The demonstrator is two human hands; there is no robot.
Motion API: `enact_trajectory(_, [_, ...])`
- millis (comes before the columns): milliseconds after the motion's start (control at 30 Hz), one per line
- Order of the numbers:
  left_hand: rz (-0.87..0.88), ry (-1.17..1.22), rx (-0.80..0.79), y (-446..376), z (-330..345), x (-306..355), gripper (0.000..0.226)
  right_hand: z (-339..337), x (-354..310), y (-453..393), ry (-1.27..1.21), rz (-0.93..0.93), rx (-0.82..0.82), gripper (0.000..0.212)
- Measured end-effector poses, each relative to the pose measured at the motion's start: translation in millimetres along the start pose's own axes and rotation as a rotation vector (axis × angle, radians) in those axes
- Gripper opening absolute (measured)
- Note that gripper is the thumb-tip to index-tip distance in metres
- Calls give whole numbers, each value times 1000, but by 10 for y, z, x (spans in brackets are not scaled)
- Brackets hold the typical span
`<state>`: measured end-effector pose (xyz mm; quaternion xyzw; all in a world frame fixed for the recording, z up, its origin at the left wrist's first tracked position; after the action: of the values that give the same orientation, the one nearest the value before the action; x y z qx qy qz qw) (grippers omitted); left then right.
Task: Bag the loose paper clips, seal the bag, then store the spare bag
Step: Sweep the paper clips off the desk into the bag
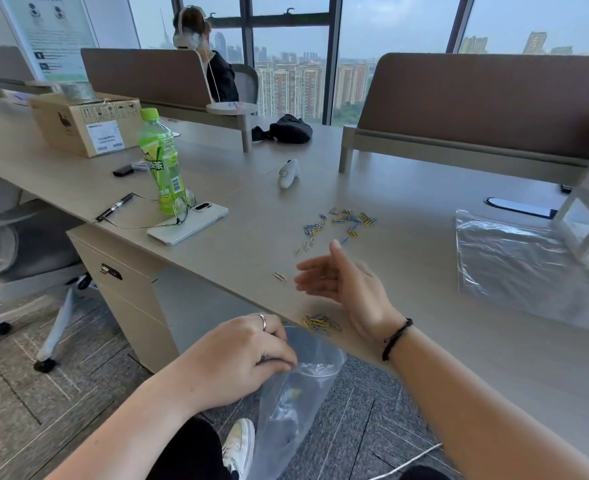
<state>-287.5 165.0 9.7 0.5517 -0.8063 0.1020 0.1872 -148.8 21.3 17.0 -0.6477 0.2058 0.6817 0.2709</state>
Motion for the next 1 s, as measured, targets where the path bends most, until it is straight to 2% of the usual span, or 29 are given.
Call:
enact_trajectory(100, [-1,-2,-4,0,17,3,13,-128,10,90,93,8,109,58])
enact_trajectory(400, [15,37,13,-58,19,41,12,221,40,134,68,75,-48,63])
enact_trajectory(667, [19,64,36,-19,-11,27,12,341,123,95,-110,132,-175,70])
enact_trajectory(767, [19,76,40,-4,-18,29,12,265,45,33,-159,76,-113,65])
enact_trajectory(833, [20,78,40,4,-19,25,12,140,-37,-50,-39,-9,-10,56])
enact_trajectory(900, [9,75,32,14,-24,8,12,24,-67,-179,279,-45,56,45])
enact_trajectory(1000, [-15,78,31,33,-38,-37,12,-34,38,-399,684,41,-40,36])
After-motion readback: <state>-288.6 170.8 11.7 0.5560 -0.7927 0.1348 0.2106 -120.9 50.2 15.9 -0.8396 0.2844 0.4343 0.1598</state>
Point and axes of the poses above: each hand's wrist, its own y-axis away from the middle knuckle, its own z-axis out of the palm, x = y × z, the point moved 2 cm from there along -y, towards the middle knuckle, and after that the axes turned 15 degrees about -x, right-handed, at the moved point
